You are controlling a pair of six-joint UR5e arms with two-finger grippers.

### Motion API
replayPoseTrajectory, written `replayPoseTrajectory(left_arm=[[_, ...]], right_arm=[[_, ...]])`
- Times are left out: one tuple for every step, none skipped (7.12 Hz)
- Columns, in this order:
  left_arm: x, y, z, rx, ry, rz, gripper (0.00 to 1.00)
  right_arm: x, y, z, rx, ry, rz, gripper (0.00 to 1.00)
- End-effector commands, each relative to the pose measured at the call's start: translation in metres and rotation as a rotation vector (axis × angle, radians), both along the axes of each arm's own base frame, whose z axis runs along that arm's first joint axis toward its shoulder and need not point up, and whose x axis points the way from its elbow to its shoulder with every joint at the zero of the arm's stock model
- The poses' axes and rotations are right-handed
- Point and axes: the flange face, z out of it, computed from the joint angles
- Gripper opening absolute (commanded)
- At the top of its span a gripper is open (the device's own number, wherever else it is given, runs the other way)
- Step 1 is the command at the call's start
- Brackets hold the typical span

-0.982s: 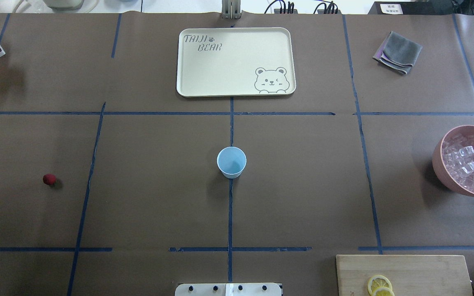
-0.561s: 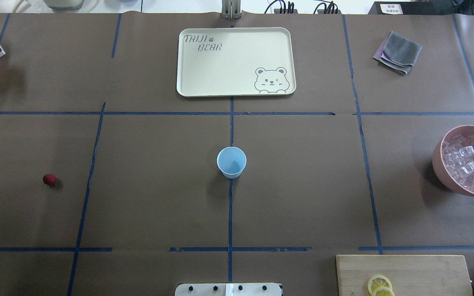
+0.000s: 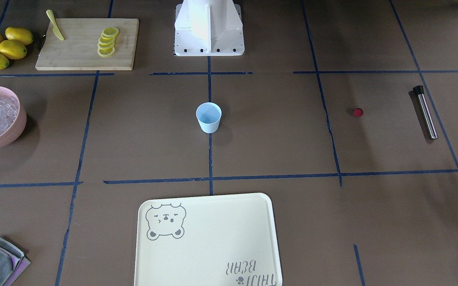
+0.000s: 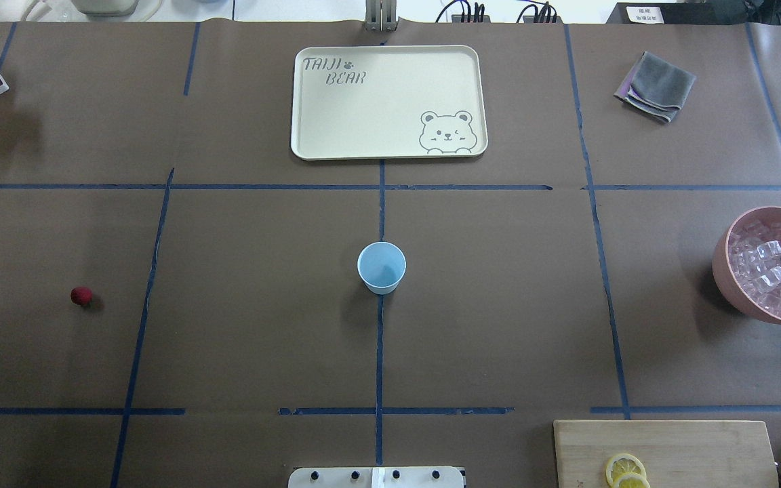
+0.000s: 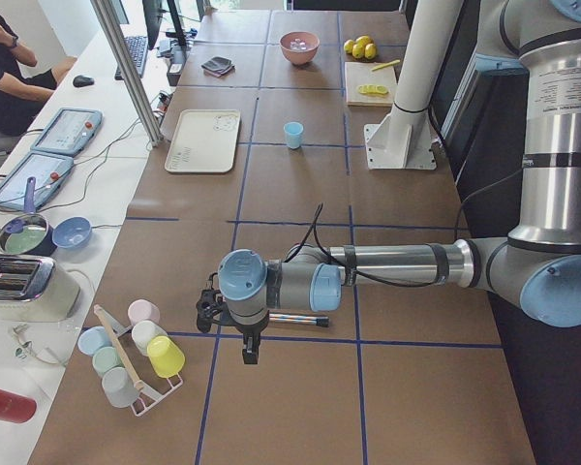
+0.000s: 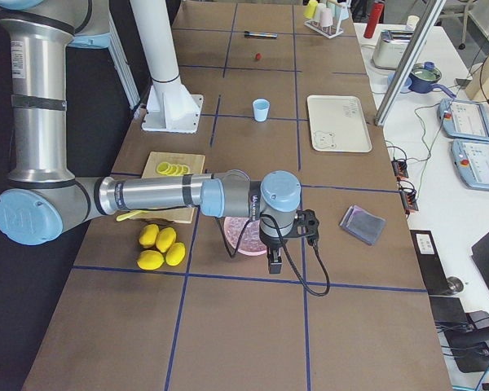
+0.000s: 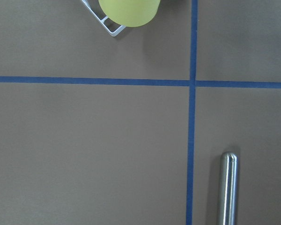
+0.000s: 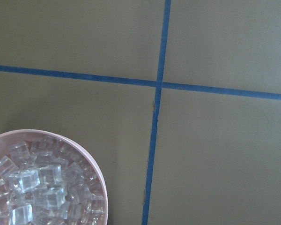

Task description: Mash ice and strawberries in cup

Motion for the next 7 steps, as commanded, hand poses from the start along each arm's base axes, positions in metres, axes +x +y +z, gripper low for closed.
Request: replayPoseTrajectory(left_arm=[[0.002, -0.004, 0.005, -0.004, 0.006, 0.000, 1.00], [0.002, -0.012, -0.005, 0.016, 0.004, 0.002, 1.00], [0.002, -0.023, -0.015, 0.035, 0.011, 0.001, 1.00], [0.002, -0.026, -0.018, 0.031, 0.014, 0.000, 1.00], [0.002, -0.027, -0.019, 0.045, 0.003, 0.006, 1.00], [0.002, -0.027, -0.021, 0.054, 0.001, 0.009, 1.00], [0.003, -0.025, -0.025, 0.060, 0.001, 0.011, 1.00]], right_arm=[[0.000, -0.002, -0.022, 0.037, -0.007, 0.005, 1.00], [-0.001, -0.001, -0.021, 0.038, -0.005, 0.001, 1.00], [-0.002, -0.001, -0.025, 0.044, -0.007, 0.003, 1.00], [-0.002, 0.000, -0.025, 0.041, -0.011, 0.004, 1.00], [-0.004, 0.002, -0.028, 0.046, -0.028, 0.000, 1.00], [-0.008, 0.002, -0.035, 0.056, -0.042, -0.004, 1.00], [-0.023, 0.002, -0.056, 0.016, -0.050, 0.042, 1.00]])
